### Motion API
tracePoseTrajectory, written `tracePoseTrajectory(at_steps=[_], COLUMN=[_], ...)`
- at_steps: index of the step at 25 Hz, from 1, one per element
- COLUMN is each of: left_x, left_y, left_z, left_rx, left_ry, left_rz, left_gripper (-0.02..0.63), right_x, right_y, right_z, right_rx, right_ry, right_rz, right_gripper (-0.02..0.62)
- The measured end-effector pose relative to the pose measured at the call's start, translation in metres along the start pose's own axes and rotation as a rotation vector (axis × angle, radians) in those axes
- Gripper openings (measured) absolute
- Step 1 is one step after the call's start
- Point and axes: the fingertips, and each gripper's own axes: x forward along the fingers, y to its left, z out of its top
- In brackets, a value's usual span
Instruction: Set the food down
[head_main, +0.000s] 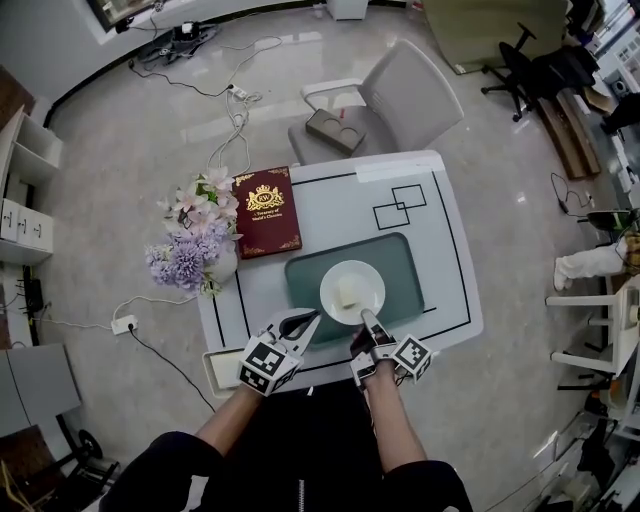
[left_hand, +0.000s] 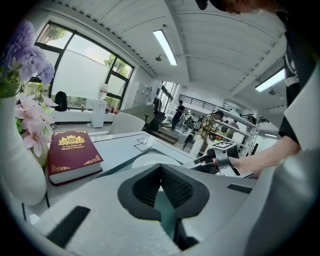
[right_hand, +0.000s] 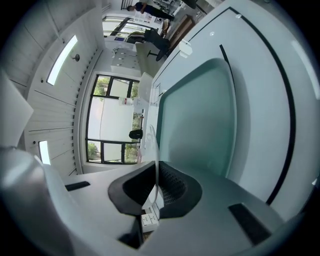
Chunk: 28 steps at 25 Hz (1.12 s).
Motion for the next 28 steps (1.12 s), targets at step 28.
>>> tracePoseTrajectory(at_steps=[28], left_x=[0.004], left_y=[0.0], left_z=[-0.018], left_rx=[-0.024], left_ry=[0.046], left_rz=[0.038], left_gripper=[0.006], right_x=[0.027], right_y=[-0.04], right_z=[0.009], right_rx=[-0.009], right_ry=[0.052], right_rz=[-0.104], right_gripper=[0.017])
